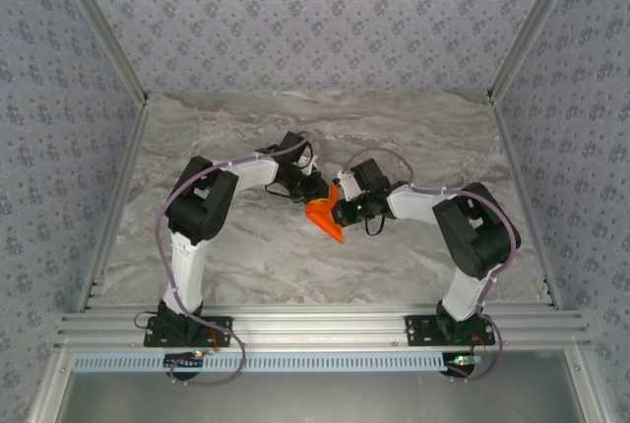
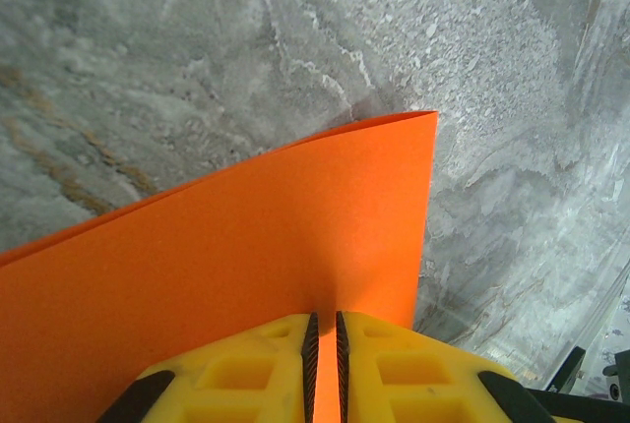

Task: Fold a paper plane with a square sheet of paper (fold left side to right side)
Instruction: Third fold the triangle at the center of the table.

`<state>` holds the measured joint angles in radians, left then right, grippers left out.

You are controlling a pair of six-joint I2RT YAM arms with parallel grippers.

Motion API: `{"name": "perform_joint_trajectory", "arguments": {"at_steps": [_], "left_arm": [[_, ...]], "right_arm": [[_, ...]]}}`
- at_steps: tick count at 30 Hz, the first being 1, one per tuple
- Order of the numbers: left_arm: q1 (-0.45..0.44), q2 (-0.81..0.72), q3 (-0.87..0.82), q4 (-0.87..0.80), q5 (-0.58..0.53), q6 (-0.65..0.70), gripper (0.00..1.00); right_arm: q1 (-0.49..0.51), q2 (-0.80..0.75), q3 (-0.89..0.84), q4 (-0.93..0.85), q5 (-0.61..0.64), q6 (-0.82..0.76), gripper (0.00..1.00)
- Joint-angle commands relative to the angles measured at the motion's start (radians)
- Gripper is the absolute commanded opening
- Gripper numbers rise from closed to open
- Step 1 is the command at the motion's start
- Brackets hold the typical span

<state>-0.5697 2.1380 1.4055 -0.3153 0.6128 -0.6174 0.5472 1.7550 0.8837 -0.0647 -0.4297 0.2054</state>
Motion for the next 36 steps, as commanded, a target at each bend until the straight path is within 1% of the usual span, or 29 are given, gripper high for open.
{"name": "perform_joint_trajectory", "arguments": {"at_steps": [1,13,22,32,35,36], "left_arm": [[-0.012,0.032,-0.007,-0.04,-0.021,0.011,0.16],[-0.013,0.027,-0.002,-0.045,-0.02,0.014,0.16],[-0.006,-0.017,0.032,-0.082,-0.022,0.025,0.23],[0.078,-0.067,0.142,-0.198,-0.024,0.074,0.29],[0.102,-0.108,0.121,-0.199,-0.036,0.08,0.29],[0.109,-0.128,0.098,-0.189,-0.042,0.081,0.28]], "right_arm": [[-0.003,0.019,0.01,-0.022,0.014,-0.009,0.0],[0.001,0.028,-0.023,-0.021,0.043,0.0,0.0],[0.013,0.067,-0.004,-0.059,0.056,-0.021,0.0],[0.02,0.068,-0.026,-0.076,0.058,-0.032,0.0],[0.022,0.068,-0.03,-0.078,0.057,-0.034,0.0],[0.022,0.067,-0.031,-0.079,0.057,-0.034,0.0]]}}
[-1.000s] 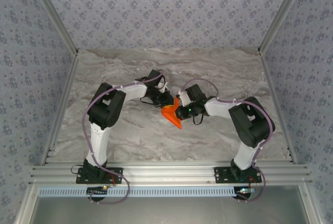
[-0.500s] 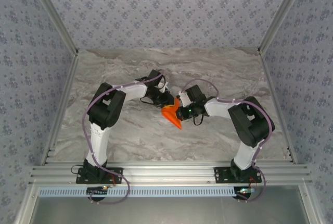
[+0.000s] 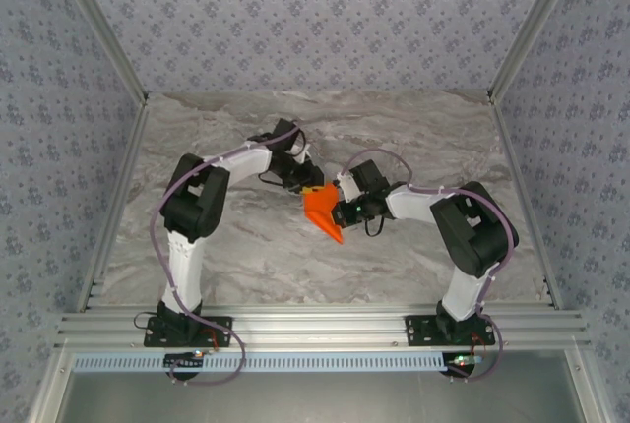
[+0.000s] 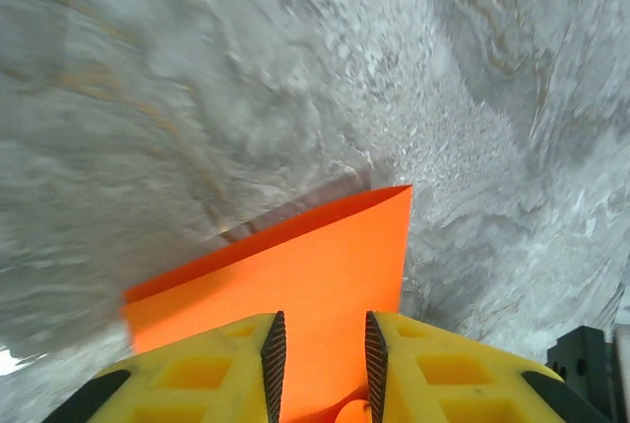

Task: Fold a paper plane with a square sheet of paper (fold left side to right side)
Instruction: Third fold the triangle at the center of the table.

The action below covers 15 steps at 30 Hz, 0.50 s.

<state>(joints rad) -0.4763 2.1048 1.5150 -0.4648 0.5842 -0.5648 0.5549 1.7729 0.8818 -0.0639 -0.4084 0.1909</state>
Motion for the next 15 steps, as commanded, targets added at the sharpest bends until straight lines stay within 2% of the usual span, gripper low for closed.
{"name": "perform_joint_trajectory", "arguments": {"at_steps": [1,3,7,15], "left_arm": [[0.019,-0.126,-0.047,-0.023,-0.02,0.026,0.25],[0.02,-0.183,-0.124,0.022,-0.017,0.014,0.21],[-0.007,-0.257,-0.272,0.154,0.074,-0.049,0.16],[-0.103,-0.238,-0.365,0.246,0.082,-0.102,0.15]], "right_arm": [[0.014,0.049,-0.028,-0.08,0.036,-0.019,0.0],[0.016,0.048,-0.025,-0.079,0.033,-0.018,0.0],[0.02,0.05,-0.015,-0.085,0.034,-0.021,0.0],[0.025,0.051,-0.002,-0.102,0.039,-0.025,0.0]]}}
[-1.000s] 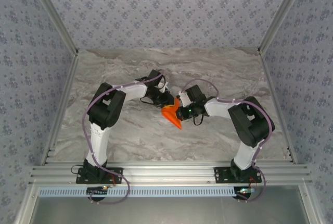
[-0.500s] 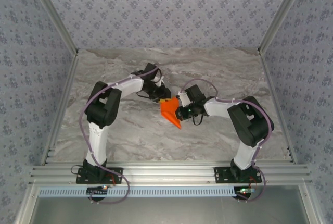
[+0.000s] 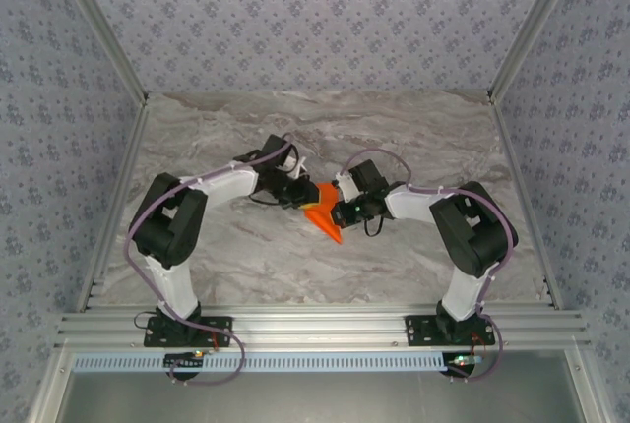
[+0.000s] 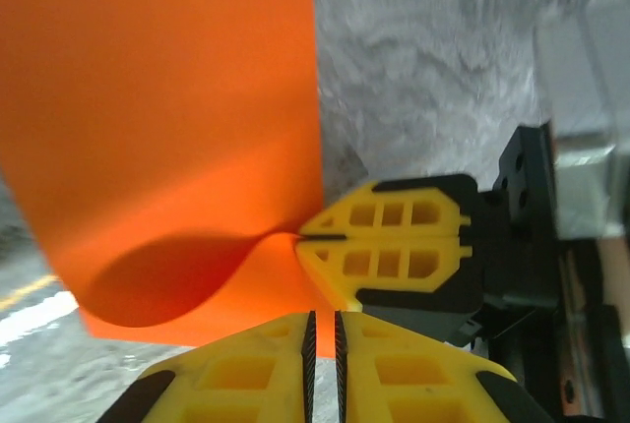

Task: Fold a paper plane with a square sheet of paper (fold left side to right side)
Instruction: Third fold the triangle at the center of the table.

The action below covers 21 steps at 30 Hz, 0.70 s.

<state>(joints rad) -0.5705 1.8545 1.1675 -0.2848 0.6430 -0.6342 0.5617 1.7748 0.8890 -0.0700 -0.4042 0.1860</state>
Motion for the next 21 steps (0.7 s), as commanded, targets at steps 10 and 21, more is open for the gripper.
{"name": "perform_joint_trajectory", "arguments": {"at_steps": [10,21], "left_arm": [[-0.045,0.087,-0.03,0.087,-0.007,-0.052,0.15],[-0.047,0.079,-0.096,0.079,-0.045,-0.044,0.15]], "right_arm": [[0.028,0.056,-0.001,-0.105,0.041,-0.022,0.0],[0.028,0.058,-0.001,-0.107,0.043,-0.026,0.0]]}}
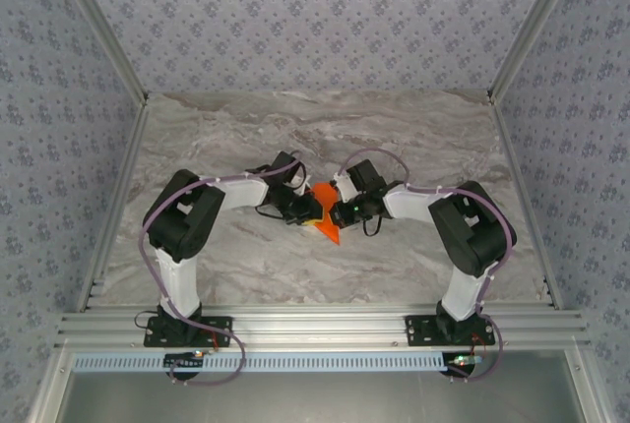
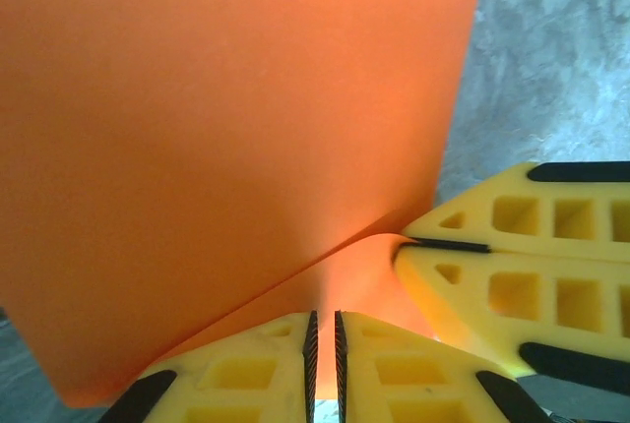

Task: Fold a paper plane with a square sheet of paper (fold left side to right side)
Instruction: Third fold the triangle at the center of the table.

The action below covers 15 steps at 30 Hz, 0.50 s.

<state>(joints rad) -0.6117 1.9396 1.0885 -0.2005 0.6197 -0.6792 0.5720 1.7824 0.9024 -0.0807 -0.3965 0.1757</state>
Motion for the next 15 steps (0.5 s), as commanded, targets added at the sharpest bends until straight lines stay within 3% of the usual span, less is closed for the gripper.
{"name": "perform_joint_trajectory", "arguments": {"at_steps": [1,9,15], "left_arm": [[-0.005,-0.006,-0.023,-0.004,-0.023,0.001,0.15],[-0.005,0.027,-0.03,-0.02,-0.065,0.007,0.15],[-0.005,0.033,-0.046,-0.029,-0.081,0.013,0.15]], "right_arm": [[0.018,0.052,-0.014,-0.097,0.036,-0.016,0.0],[0.01,0.037,0.024,-0.1,-0.007,-0.001,0.05],[-0.049,-0.046,0.073,-0.131,-0.027,0.021,0.27]]}}
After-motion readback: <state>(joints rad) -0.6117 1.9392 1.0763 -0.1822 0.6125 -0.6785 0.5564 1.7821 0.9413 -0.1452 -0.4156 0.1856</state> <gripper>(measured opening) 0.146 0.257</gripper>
